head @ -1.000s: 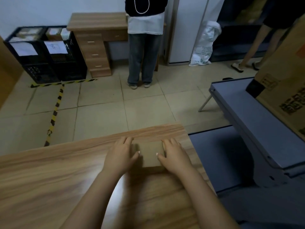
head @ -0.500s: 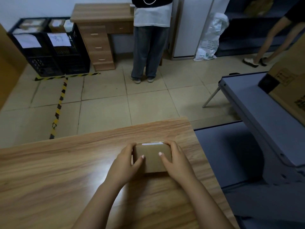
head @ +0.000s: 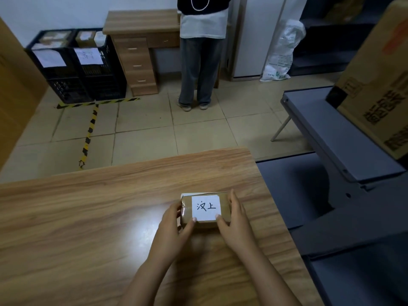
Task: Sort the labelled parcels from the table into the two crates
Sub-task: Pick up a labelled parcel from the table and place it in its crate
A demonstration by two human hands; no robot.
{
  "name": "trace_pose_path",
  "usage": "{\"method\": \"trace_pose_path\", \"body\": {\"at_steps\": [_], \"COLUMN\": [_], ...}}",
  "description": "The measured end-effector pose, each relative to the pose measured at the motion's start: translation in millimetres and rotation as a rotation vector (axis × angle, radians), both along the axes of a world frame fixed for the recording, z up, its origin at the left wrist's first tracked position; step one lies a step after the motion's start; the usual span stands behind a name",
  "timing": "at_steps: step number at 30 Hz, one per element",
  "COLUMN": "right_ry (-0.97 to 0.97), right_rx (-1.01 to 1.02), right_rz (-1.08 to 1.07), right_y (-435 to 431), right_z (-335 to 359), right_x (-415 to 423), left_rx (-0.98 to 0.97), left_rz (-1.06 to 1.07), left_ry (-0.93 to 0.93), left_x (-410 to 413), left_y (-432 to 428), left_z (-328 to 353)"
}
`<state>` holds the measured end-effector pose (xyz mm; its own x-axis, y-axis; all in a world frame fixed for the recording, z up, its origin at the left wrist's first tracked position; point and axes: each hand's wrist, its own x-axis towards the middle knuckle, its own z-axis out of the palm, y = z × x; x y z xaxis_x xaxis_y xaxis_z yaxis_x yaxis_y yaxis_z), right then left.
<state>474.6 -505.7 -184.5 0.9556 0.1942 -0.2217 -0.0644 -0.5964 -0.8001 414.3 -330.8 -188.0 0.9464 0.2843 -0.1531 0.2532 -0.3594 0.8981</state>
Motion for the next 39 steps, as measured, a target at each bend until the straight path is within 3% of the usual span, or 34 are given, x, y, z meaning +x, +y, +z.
{"method": "trace_pose_path", "body": {"at_steps": [5, 12, 19, 28, 33, 39], "right_ry": [0.012, -0.075, -0.151, -0.14, -0.096, 0.064], "right_rx": [-0.085, 0.114, 0.099, -0.023, -0.068, 0.002], "right_rz": [0.065, 0.055, 0.059, 0.055, -0.036, 0.136], "right_y": [-5.4, -33.7, -42.6, -52.3, -50.9, -44.5], "right_z": [3.2, -11.1, -14.1, -10.7, 0.8, 5.8], "right_x": [-14.2, -51.9, -72.6, -72.5, -56.6, -58.0], "left_rx": [0.101, -0.154, -0.193, -0.029, 0.295, 0.262], "left_rz": [-0.072, 0.026, 0.061, -0.051, -0.166, -0.242], "left_ry": [0.099, 0.029, 0.028, 0.138, 0.119, 0.092], "left_x": [-15.1, -55.6, -78.4, -90.0, -70.3, -63.9], "left_y": [-3.8, -17.9, -25.0, -32.2, -22.3, -33.1], "left_z": [0.2, -2.1, -11.7, -21.9, -15.3, -9.4]}}
